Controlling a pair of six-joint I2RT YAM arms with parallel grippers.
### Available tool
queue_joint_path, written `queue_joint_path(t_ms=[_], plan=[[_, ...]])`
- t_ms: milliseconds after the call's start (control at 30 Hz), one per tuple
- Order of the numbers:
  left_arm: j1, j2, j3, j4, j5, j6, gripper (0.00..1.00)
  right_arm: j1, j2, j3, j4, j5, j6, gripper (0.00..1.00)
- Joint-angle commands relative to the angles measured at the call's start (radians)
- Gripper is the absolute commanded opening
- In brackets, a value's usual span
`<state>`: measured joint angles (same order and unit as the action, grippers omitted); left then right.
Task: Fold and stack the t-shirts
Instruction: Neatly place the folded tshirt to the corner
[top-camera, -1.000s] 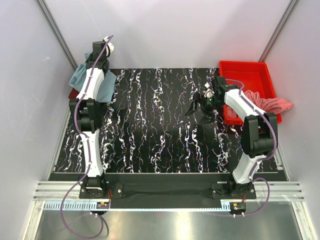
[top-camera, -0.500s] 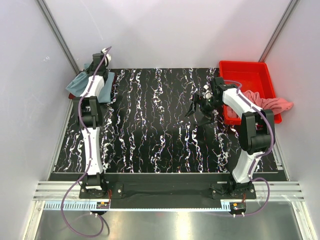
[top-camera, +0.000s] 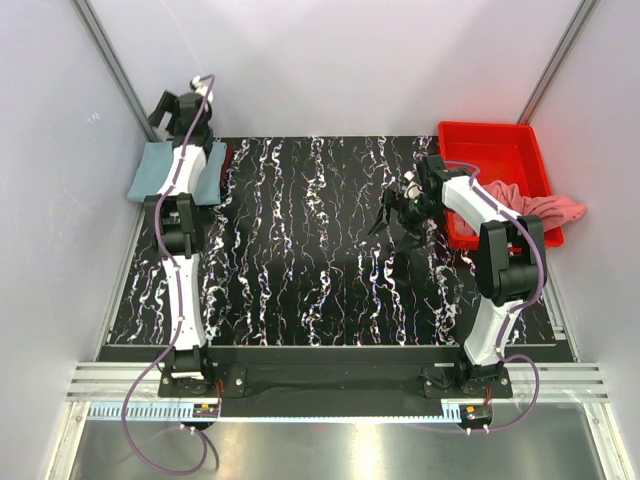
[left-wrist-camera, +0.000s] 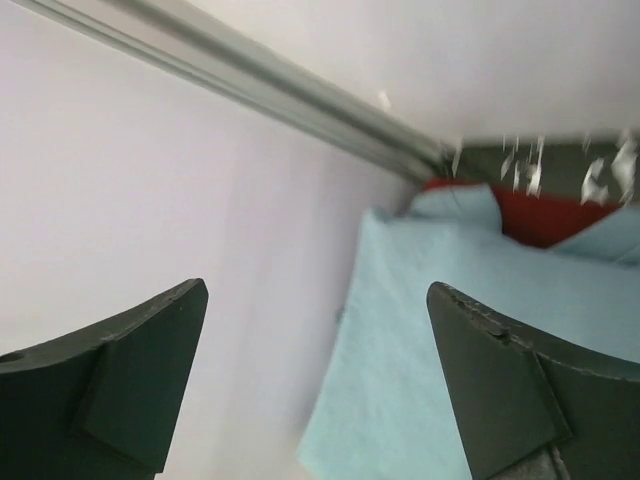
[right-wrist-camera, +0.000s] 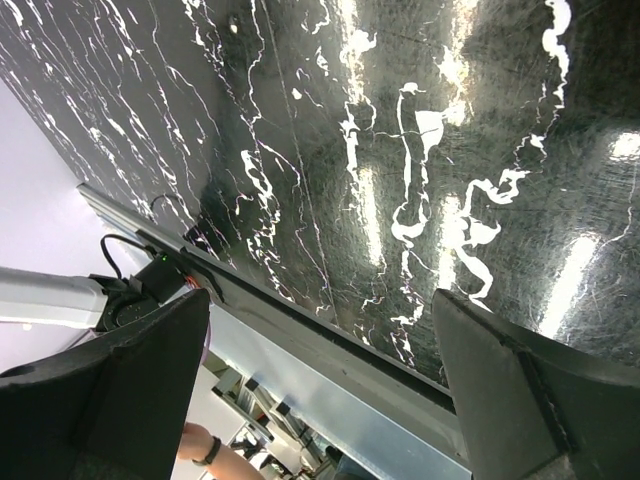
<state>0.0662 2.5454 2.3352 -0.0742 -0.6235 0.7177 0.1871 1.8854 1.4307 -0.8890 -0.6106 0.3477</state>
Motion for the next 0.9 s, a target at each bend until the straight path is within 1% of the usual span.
queue_joint_path(t_ms=[0,33,67,100,133,167,200,233,267,300,333,367,400,433,467,500,533,567,600,633,667,700,733,767,800,833,867], plan=[[-0.055,-0.195,0.021,0.076,-0.045,-0.035,0.99,0.011,-0.065,0.045,-0.014,0.003,0.008,1.0],[-0.062,-0.209,0.0,0.077,-0.053,-0.028,0.99,0.011,-0.086,0.057,-0.018,0.005,0.011,1.0],[-0.092,-0.244,-0.051,0.077,-0.064,-0.032,0.99,0.011,-0.098,0.06,-0.027,0.009,0.011,1.0],[-0.107,-0.264,-0.075,0.02,-0.083,-0.046,0.99,0.011,-0.114,0.053,-0.028,0.014,0.008,1.0],[-0.124,-0.29,-0.105,0.01,-0.099,-0.064,0.99,0.012,-0.141,0.045,-0.033,0.026,0.004,1.0],[-0.164,-0.347,-0.158,-0.015,-0.101,-0.096,0.99,0.011,-0.155,0.036,-0.036,0.034,0.002,1.0],[-0.183,-0.378,-0.172,-0.121,-0.085,-0.139,0.99,0.011,-0.173,0.021,-0.03,0.04,0.001,1.0],[-0.201,-0.407,-0.183,-0.183,-0.053,-0.27,0.99,0.011,-0.213,-0.019,-0.022,0.049,0.002,1.0],[-0.235,-0.466,-0.186,-0.253,-0.026,-0.359,0.99,0.011,-0.235,-0.042,0.001,0.054,0.011,1.0],[-0.25,-0.502,-0.204,-0.392,0.079,-0.544,0.99,0.011,-0.259,-0.093,0.015,0.054,0.029,1.0],[-0.265,-0.54,-0.227,-0.441,0.14,-0.626,0.99,0.011,-0.31,-0.12,0.034,0.049,0.042,1.0],[-0.302,-0.632,-0.269,-0.469,0.197,-0.694,0.99,0.011,-0.34,-0.151,0.085,0.049,0.057,1.0],[-0.325,-0.686,-0.404,-0.461,0.285,-0.809,0.99,0.011,-0.37,-0.215,0.113,0.049,0.085,1.0],[-0.368,-0.742,-0.475,-0.443,0.335,-0.861,0.99,0.012,-0.435,-0.252,0.148,0.037,0.097,1.0],[-0.39,-0.855,-0.566,-0.414,0.391,-0.907,0.99,0.012,-0.469,-0.291,0.221,0.038,0.108,1.0],[-0.413,-0.908,-0.644,-0.347,0.489,-1.004,0.99,0.014,-0.505,-0.362,0.252,0.043,0.123,1.0],[-0.454,-0.96,-0.788,-0.325,0.536,-1.052,0.99,0.014,-0.564,-0.4,0.284,0.038,0.122,1.0],[-0.477,-1.056,-0.856,-0.305,0.569,-1.09,0.99,0.014,-0.594,-0.436,0.35,0.037,0.125,1.0],[-0.505,-1.108,-0.926,-0.25,0.611,-1.148,0.99,0.015,-0.617,-0.505,0.375,0.037,0.122,1.0],[-0.561,-1.158,-1.079,-0.228,0.614,-1.176,0.99,0.017,-0.659,-0.538,0.399,0.025,0.116,1.0],[-0.587,-1.262,-1.15,-0.169,0.617,-1.199,0.99,0.018,-0.675,-0.57,0.445,0.018,0.116,1.0],[-0.609,-1.316,-1.239,-0.144,0.643,-1.253,0.99,0.02,-0.692,-0.635,0.467,0.017,0.122,1.0],[-0.64,-1.424,-1.381,-0.118,0.656,-1.288,0.99,0.021,-0.728,-0.671,0.528,0.006,0.134,1.0],[-0.646,-1.483,-1.466,-0.058,0.675,-1.323,0.99,0.02,-0.75,-0.706,0.56,0.0,0.151,1.0],[-0.654,-1.602,-1.601,-0.032,0.703,-1.383,0.99,0.021,-0.8,-0.781,0.626,-0.009,0.184,1.0],[-0.658,-1.664,-1.602,-0.013,0.703,-1.408,0.99,0.022,-0.831,-0.82,0.627,-0.011,0.201,1.0],[-0.66,-1.724,-1.717,-0.003,0.705,-1.429,0.99,0.023,-0.867,-0.855,0.689,-0.006,0.218,1.0]])
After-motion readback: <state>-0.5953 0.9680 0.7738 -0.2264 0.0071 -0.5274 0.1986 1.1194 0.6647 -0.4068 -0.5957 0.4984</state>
